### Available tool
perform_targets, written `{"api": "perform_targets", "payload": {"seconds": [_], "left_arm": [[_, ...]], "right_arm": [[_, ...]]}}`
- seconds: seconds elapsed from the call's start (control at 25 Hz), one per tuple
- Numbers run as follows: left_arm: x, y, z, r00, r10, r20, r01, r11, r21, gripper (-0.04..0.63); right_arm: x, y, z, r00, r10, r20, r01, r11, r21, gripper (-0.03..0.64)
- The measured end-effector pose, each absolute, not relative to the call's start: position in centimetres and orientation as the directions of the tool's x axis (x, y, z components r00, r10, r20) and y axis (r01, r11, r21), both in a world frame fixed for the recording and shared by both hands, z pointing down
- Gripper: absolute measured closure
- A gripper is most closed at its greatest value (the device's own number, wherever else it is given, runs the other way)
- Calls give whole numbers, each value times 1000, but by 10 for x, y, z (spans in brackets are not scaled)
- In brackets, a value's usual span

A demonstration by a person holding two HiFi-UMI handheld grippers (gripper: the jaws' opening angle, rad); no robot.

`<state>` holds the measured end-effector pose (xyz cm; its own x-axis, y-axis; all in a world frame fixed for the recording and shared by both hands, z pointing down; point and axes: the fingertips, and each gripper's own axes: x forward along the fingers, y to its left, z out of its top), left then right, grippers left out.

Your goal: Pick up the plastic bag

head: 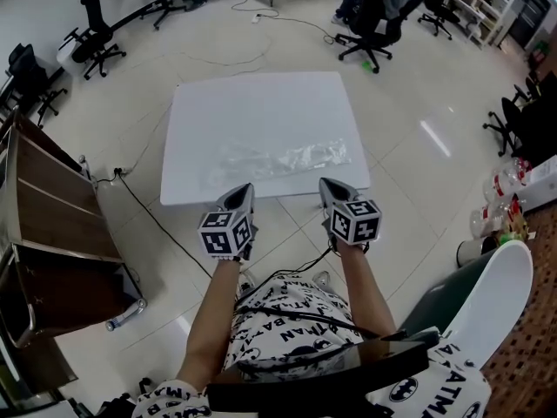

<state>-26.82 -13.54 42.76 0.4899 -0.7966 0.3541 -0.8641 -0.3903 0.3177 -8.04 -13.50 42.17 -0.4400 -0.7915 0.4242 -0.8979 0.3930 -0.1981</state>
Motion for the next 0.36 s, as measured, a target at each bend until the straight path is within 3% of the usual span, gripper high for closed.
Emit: {"api": "perform_targets", "payload": {"seconds": [0.36], "left_arm": [[-270,-136,429,494,-793,356,-863,-395,316,595]], "right_arm": [[-87,-139,428,-461,-790,405,-887,413,-205,615]]}}
